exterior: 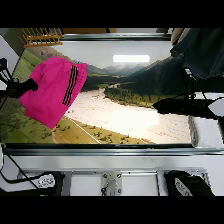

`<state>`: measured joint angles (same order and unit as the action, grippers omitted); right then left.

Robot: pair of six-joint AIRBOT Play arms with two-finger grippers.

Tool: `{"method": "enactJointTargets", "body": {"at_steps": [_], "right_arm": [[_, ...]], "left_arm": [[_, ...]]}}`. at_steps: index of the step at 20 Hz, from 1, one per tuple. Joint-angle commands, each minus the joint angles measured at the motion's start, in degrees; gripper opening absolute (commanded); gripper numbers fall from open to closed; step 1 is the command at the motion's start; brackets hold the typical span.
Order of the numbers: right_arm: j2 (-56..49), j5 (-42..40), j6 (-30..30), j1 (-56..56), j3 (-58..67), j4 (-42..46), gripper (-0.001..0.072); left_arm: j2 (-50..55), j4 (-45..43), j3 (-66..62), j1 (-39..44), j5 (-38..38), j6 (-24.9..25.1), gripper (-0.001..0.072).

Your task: Fold the clothes and pants, and hang the long-sleeved shirts on hangers.

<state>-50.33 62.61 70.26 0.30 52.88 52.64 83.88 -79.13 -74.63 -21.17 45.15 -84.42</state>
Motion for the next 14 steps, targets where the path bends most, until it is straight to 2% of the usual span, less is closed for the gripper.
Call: {"method": "enactJointTargets", "body": {"at_steps": [1, 6, 9, 10, 11, 12, 13, 14], "right_arm": [[-0.04, 0.02, 0.0, 0.02, -0.02, 0.0, 0.0012], [-0.04, 0.02, 0.0, 0.02, -0.02, 0.0, 0.0012], [-0.07, 0.02, 0.02, 0.02, -0.02, 0.0, 0.0012], [-0.07, 0.02, 0.02, 0.02, -0.02, 0.0, 0.0012], [-0.07, 0.02, 0.0, 0.02, -0.02, 0.0, 0.0012], [-0.07, 0.02, 0.0, 0.02, -0.02, 0.0, 0.0012], [-0.07, 0.02, 0.02, 0.02, -0.02, 0.0, 0.0012], [-0.07, 0.02, 0.0, 0.02, -0.02, 0.0, 0.0012]], "left_arm": [[11.41, -0.92, -5.77, -3.45, -0.35, 4.37, 0.068], [21.24, -0.72, -11.78, -3.34, 0.83, 4.96, 0.0681], [23.69, -0.83, -13.16, -1.49, 3.3, 4.92, 0.0676], [23.69, -0.81, -13.11, -0.81, 3.8, 4.17, 0.0515], [23.43, -0.74, -13.11, -0.02, 4.33, 3.45, 0.0253], [22.77, -0.63, -13.11, 0.76, 4.59, 2.67, 0.0078], [21.64, -0.42, -13.11, 1.7, 4.96, 2.51, 0.001], [19.74, -0.15, -13.11, 3.13, 5.07, 2.51, 0.0009]]}}
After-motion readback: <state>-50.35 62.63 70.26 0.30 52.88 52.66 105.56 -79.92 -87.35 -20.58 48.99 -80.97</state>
